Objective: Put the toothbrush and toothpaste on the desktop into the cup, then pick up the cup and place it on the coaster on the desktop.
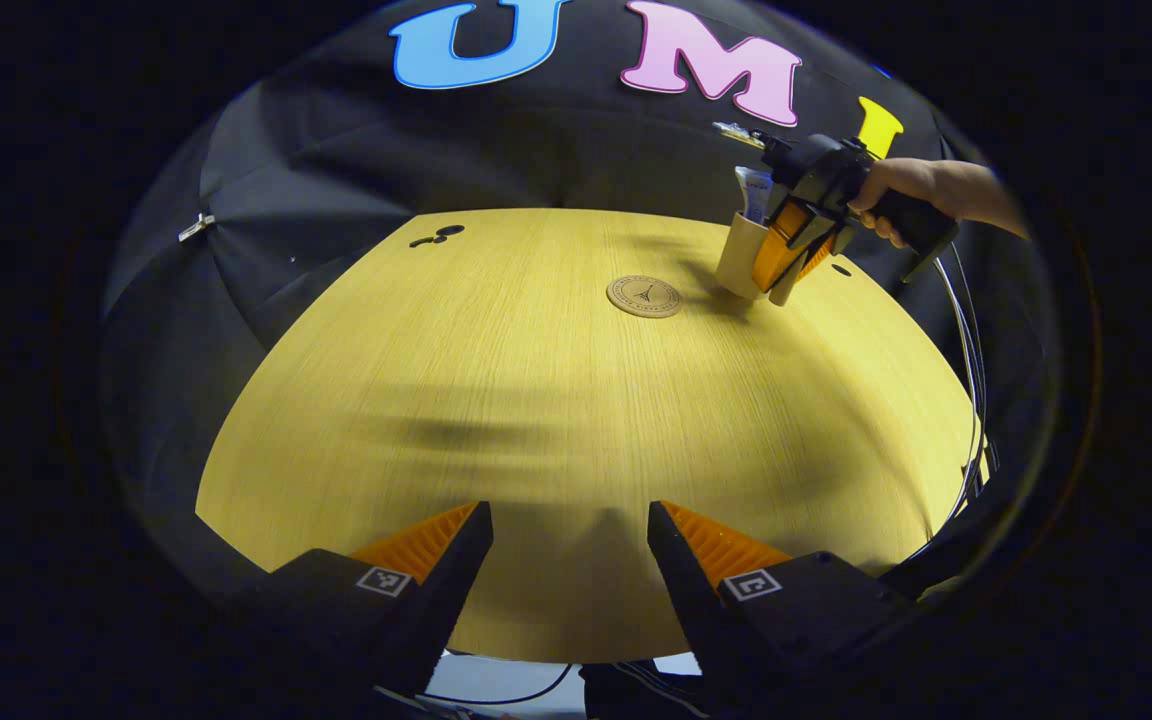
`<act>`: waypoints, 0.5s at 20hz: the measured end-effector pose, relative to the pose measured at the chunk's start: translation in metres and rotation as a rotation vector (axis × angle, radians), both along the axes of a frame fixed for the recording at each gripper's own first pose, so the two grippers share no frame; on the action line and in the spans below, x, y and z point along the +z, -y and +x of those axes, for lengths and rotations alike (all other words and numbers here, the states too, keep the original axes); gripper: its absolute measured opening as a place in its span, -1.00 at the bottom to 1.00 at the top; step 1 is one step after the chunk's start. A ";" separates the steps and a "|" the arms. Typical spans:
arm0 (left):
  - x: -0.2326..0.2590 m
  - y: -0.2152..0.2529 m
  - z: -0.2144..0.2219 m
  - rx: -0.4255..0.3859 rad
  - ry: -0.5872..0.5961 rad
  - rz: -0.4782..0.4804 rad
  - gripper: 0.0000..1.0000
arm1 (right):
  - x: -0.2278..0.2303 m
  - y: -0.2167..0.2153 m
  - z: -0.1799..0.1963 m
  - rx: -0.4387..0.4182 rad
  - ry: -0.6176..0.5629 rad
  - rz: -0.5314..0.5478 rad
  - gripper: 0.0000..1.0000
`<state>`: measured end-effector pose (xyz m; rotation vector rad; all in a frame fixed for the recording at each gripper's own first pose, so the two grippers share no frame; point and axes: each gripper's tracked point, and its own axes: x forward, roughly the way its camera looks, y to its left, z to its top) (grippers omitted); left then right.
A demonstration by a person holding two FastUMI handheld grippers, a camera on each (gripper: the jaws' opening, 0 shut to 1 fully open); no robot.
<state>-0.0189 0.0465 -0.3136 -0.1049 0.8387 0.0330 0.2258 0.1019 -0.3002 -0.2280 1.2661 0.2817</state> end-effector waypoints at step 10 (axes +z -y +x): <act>-0.001 -0.029 -0.016 0.085 0.003 -0.011 0.94 | -0.005 -0.081 -0.003 0.117 -0.005 0.028 -0.46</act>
